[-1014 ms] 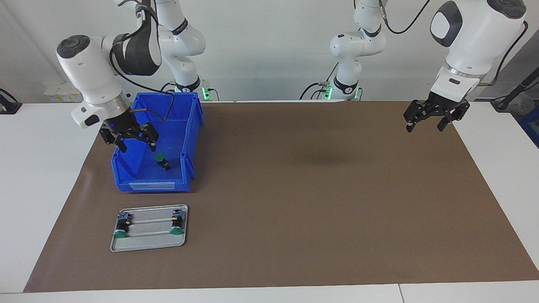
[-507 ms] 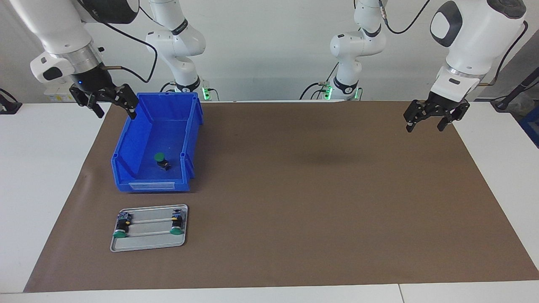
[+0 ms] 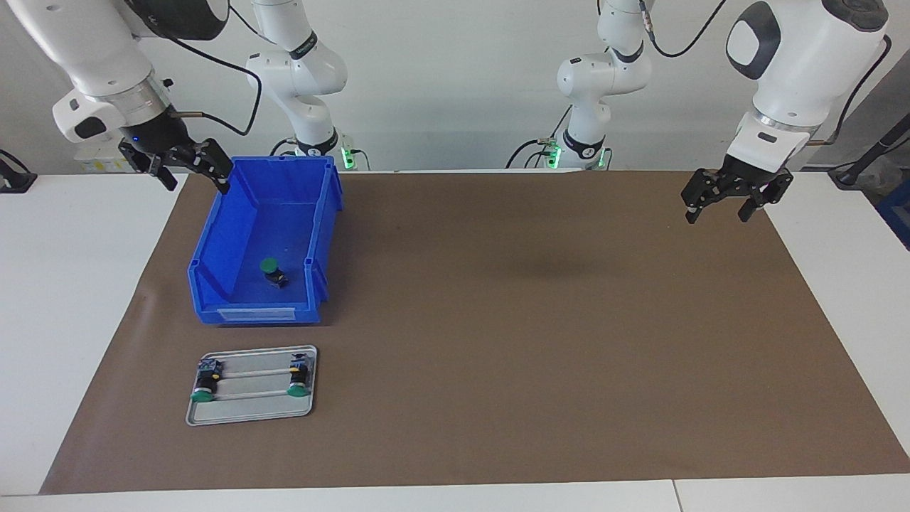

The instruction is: Place and press button with both arms

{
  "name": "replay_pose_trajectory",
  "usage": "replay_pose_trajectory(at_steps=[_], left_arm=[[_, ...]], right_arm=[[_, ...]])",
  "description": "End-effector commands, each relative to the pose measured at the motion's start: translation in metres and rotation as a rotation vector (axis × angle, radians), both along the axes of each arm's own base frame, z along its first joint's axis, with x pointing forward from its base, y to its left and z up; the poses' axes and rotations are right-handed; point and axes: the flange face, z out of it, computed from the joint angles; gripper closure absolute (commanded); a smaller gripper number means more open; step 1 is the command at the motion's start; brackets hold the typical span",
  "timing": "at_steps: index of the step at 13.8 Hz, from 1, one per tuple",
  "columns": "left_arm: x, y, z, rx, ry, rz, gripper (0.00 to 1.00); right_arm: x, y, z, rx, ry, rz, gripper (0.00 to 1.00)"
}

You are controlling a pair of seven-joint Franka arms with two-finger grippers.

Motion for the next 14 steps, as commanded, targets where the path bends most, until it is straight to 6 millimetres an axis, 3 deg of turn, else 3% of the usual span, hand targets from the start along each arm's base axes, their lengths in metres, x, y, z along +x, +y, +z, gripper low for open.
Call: replay_pose_trajectory(at_steps=[1, 9, 14], left_arm=[[-0.008, 0.003, 0.003, 0.017, 0.002, -0.005, 0.0], [-0.009, 0.002, 0.003, 0.017, 0.003, -0.008, 0.0], [-0.008, 0.002, 0.003, 0.017, 0.002, -0.007, 0.0]], right_arm=[[-0.003, 0.004, 0.0, -0.022, -0.011, 0.003, 0.0], [-0.014, 0.006, -0.008, -0.019, 0.016, 0.015, 0.0], [-0.012, 0.017, 0.001, -0.072, 0.003, 0.044, 0.0]])
